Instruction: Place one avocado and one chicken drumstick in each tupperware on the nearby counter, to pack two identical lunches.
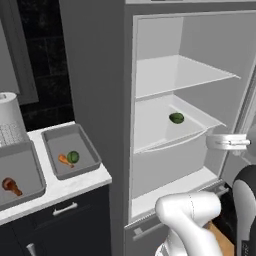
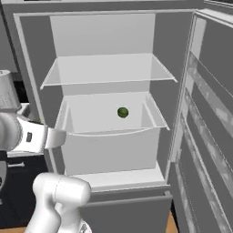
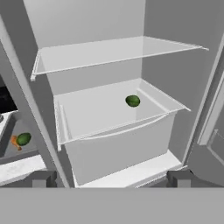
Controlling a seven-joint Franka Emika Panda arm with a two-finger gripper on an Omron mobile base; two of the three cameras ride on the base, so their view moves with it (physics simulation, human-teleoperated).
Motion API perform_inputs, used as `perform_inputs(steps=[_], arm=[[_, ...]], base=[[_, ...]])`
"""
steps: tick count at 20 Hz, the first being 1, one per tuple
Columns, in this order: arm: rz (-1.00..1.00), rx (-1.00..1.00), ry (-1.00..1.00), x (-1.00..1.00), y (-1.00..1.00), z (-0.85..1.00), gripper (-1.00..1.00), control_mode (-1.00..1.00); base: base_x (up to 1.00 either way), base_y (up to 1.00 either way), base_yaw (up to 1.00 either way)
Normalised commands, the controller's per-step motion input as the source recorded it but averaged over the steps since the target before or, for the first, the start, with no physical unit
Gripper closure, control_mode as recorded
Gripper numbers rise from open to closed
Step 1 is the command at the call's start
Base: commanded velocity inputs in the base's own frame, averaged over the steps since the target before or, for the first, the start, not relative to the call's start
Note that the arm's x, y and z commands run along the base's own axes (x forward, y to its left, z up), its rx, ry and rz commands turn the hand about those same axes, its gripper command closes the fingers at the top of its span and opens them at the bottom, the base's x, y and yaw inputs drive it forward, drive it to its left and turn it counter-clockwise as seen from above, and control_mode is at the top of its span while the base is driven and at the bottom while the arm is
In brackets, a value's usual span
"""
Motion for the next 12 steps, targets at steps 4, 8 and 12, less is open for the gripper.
perform_inputs(steps=[4, 8, 12], arm=[[0.0, 0.0, 0.0, 0.0, 0.0, 0.0, -1.0, 1.0], [0.0, 0.0, 0.0, 0.0, 0.0, 0.0, -1.0, 1.0], [0.0, 0.0, 0.0, 0.0, 0.0, 0.0, -1.0, 1.0]], base=[[0.39, -0.57, 0.16], [0.15, -0.43, 0.22], [0.23, -0.26, 0.22]])
